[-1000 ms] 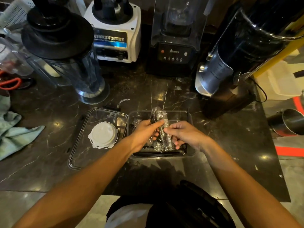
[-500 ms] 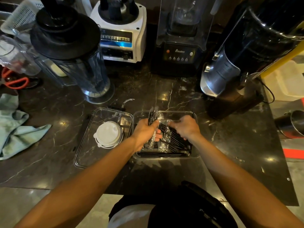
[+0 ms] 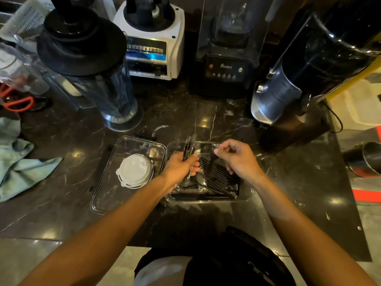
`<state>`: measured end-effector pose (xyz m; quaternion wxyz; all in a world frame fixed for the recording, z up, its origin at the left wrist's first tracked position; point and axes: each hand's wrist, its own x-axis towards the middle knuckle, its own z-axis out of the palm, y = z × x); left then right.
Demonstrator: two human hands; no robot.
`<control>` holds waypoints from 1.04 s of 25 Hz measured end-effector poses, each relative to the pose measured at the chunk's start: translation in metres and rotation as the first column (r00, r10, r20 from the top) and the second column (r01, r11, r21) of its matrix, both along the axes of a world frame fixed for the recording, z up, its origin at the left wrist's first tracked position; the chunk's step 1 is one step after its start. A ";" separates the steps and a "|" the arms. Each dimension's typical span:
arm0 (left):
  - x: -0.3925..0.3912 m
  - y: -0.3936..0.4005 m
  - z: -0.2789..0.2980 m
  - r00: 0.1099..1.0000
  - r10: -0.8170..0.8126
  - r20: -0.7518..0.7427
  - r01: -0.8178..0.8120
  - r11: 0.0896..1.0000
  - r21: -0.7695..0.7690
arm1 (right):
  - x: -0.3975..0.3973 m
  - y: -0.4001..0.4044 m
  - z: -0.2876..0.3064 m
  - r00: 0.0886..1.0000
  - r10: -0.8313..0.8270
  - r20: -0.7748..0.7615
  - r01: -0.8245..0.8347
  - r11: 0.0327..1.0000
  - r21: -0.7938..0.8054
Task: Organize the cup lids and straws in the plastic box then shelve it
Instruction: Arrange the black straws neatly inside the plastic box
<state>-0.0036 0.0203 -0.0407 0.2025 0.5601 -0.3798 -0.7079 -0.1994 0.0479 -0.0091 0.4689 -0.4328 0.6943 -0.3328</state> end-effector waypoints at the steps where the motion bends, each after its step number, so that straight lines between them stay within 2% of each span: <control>1: 0.000 0.000 0.003 1.000 0.002 -0.005 -0.002 1.000 -0.001 | -0.001 0.001 0.008 0.999 0.034 -0.041 -0.035 0.999 -0.025; 3: -0.001 0.001 0.006 1.000 -0.001 -0.016 0.001 1.000 -0.014 | -0.003 0.000 0.021 0.997 0.041 -0.064 -0.045 0.997 -0.061; 8: -0.004 0.006 0.020 0.997 -0.004 -0.078 0.006 1.000 0.014 | 0.004 -0.010 0.031 0.987 -0.016 0.162 0.018 1.000 -0.011; 11: 0.001 0.009 0.026 0.999 -0.035 -0.027 0.035 0.999 -0.010 | 0.009 -0.015 0.030 0.988 -0.008 0.154 0.002 0.999 0.041; 13: 0.007 0.010 0.026 0.994 -0.074 -0.083 0.076 0.997 0.025 | 0.013 -0.018 0.025 0.984 0.027 0.178 -0.041 0.996 0.075; 15: 0.009 0.012 0.026 0.989 -0.058 -0.135 0.071 0.993 0.091 | 0.018 -0.018 0.016 0.980 0.061 0.187 -0.081 0.991 0.104; 20: 0.017 0.018 0.024 0.992 0.011 -0.128 -0.006 0.999 0.039 | 0.022 -0.011 -0.007 0.960 -0.010 0.280 -0.036 0.987 0.159; 21: 0.021 0.020 0.025 0.989 0.038 -0.144 -0.032 0.999 0.042 | 0.022 -0.009 -0.012 0.977 0.014 0.213 -0.057 0.980 0.193; 23: 0.028 0.022 0.027 0.982 0.080 -0.173 -0.075 0.997 0.034 | 0.024 -0.006 -0.024 0.975 0.201 -0.092 -0.168 0.944 0.284; 24: 0.034 0.022 0.027 0.981 0.090 -0.173 -0.088 0.996 0.016 | 0.026 -0.004 -0.031 0.917 0.318 -0.241 -0.230 0.915 0.331; 26: 0.042 0.023 0.030 0.974 0.123 -0.190 -0.126 0.992 -0.005 | 0.032 -0.001 -0.042 0.806 0.433 -0.403 -0.279 0.879 0.386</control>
